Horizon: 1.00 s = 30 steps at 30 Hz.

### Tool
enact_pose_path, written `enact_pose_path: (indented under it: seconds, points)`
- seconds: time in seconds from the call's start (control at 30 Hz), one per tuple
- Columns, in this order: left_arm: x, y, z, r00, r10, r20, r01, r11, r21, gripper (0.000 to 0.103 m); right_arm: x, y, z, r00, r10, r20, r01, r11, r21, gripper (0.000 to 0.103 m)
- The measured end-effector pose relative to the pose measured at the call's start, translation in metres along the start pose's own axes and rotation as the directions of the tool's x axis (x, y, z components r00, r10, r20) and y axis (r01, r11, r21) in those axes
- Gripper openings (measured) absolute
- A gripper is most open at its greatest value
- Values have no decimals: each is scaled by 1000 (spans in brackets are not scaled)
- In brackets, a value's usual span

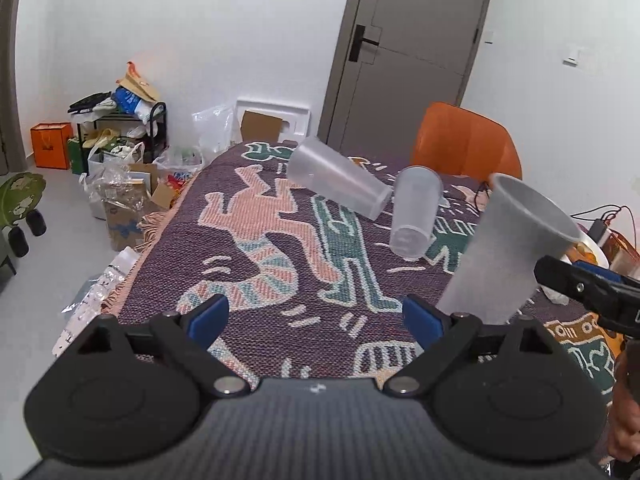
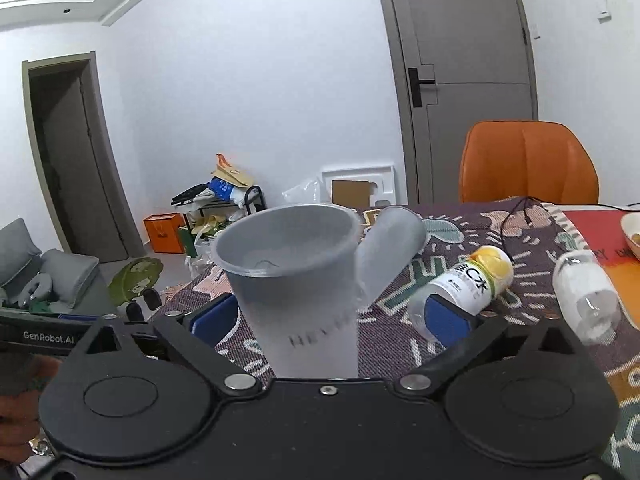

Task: Flip cup upright
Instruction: 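Rotate the cup rim-up with the right tool and lower it onto the tablecloth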

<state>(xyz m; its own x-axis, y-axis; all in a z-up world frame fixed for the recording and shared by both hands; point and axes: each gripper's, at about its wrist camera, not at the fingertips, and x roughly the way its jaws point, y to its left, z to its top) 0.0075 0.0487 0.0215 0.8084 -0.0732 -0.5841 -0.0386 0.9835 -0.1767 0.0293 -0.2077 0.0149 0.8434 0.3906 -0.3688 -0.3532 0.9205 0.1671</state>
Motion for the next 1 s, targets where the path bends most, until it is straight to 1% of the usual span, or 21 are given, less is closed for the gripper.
enact_pose_path:
  seconds: [0.3, 0.47, 0.8, 0.9, 1.0]
  points:
    - [-20, -14, -3, 999, -10, 33, 9, 999, 33, 93, -23, -4, -3, 1000, -21, 0, 21, 1000, 14, 103]
    - [-33, -20, -7, 998, -9, 66, 7, 999, 42, 97, -34, -5, -9, 1000, -23, -7, 23, 1000, 20, 103]
    - [-45, -30, -17, 998, 3, 66, -7, 997, 71, 99, -54, -9, -23, 999, -39, -14, 40, 998, 55, 103]
    - [-47, -32, -20, 998, 1, 66, -6, 997, 74, 102, -58, -12, -26, 999, -47, -21, 48, 997, 66, 103]
    - [-49, -35, -22, 998, 1, 67, -7, 997, 81, 103, -62, -14, -29, 998, -51, -25, 53, 996, 74, 103]
